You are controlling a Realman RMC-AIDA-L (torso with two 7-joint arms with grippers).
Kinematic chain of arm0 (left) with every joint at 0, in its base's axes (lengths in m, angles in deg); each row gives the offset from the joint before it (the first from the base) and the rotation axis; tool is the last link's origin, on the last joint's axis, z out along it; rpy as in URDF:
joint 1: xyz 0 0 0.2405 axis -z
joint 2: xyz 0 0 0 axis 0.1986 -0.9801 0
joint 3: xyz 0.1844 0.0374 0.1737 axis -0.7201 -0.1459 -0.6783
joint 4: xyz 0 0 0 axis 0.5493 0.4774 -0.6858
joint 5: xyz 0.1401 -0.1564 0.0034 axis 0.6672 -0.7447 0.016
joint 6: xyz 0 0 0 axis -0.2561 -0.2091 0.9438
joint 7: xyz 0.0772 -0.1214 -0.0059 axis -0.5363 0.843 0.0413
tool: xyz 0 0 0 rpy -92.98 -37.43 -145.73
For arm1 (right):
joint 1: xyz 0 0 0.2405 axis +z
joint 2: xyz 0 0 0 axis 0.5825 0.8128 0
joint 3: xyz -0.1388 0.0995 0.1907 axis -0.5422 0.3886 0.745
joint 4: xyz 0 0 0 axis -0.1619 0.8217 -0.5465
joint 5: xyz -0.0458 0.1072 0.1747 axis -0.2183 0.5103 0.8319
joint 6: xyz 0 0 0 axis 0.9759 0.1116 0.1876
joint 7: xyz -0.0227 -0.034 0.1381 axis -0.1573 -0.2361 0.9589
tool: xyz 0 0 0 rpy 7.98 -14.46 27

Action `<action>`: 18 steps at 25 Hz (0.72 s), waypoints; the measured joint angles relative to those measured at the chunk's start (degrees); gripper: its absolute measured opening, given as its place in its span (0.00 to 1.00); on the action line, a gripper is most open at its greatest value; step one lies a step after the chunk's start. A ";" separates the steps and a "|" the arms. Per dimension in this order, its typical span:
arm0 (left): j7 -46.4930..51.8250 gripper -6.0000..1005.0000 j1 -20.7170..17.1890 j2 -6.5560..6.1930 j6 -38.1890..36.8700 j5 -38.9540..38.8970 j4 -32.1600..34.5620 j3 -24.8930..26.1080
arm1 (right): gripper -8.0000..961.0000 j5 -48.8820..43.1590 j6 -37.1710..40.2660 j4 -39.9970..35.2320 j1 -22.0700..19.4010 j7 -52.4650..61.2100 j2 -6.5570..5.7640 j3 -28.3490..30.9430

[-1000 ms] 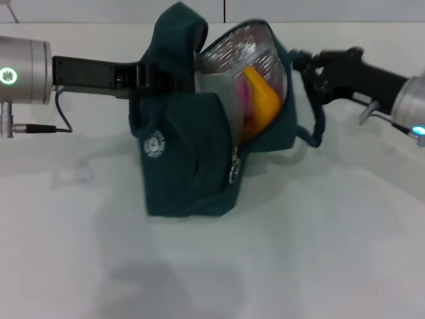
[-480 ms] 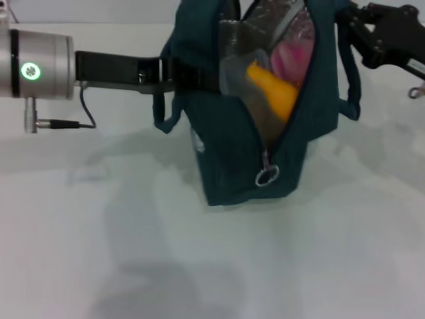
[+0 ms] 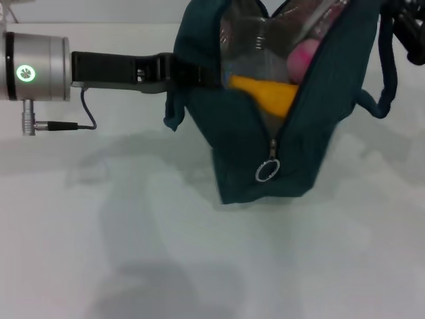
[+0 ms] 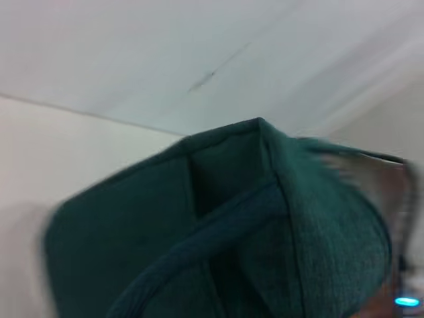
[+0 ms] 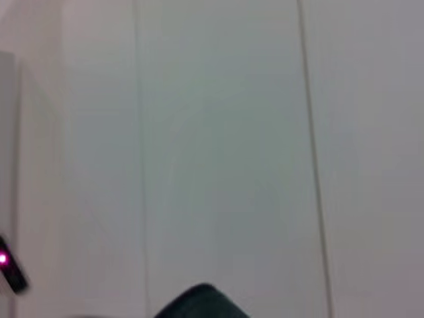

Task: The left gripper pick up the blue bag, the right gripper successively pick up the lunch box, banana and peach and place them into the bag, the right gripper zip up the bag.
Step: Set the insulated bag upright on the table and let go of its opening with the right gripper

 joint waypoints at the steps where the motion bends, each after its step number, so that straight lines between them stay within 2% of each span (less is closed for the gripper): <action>1: -0.56 0.04 -0.01 0.02 -0.73 -0.88 -0.03 0.00 | 0.08 -0.51 -1.13 0.25 0.03 -0.01 -0.01 0.03; 4: -1.71 0.04 -0.09 0.03 -2.79 -3.60 -0.17 0.03 | 0.08 -2.24 -5.34 2.67 0.83 -0.56 0.01 0.18; 7: -2.01 0.04 -0.62 -0.22 -2.61 -4.35 -0.10 0.81 | 0.08 -2.37 -4.87 4.34 1.09 -0.94 0.11 1.90; 10: -2.65 0.04 -1.14 -0.28 -3.72 -6.36 -0.47 2.12 | 0.08 -2.37 -1.79 4.37 0.86 -0.90 0.48 3.49; 13: -6.12 0.04 -1.24 0.28 -5.32 -9.68 -0.66 1.45 | 0.08 -2.09 3.25 3.92 0.81 -0.79 0.55 3.78; 16: -7.49 0.04 -0.74 0.40 -2.59 -8.68 -2.83 1.05 | 0.08 -1.91 5.97 3.79 1.00 -0.57 0.63 4.27; 17: -7.44 0.04 -0.32 0.34 -2.01 -8.28 -4.12 1.01 | 0.08 -1.79 10.43 2.45 1.17 0.92 0.73 5.95; 18: -7.43 0.04 0.11 0.24 -1.61 -8.10 -5.35 1.00 | 0.08 -1.78 11.10 1.91 1.10 1.33 0.81 6.32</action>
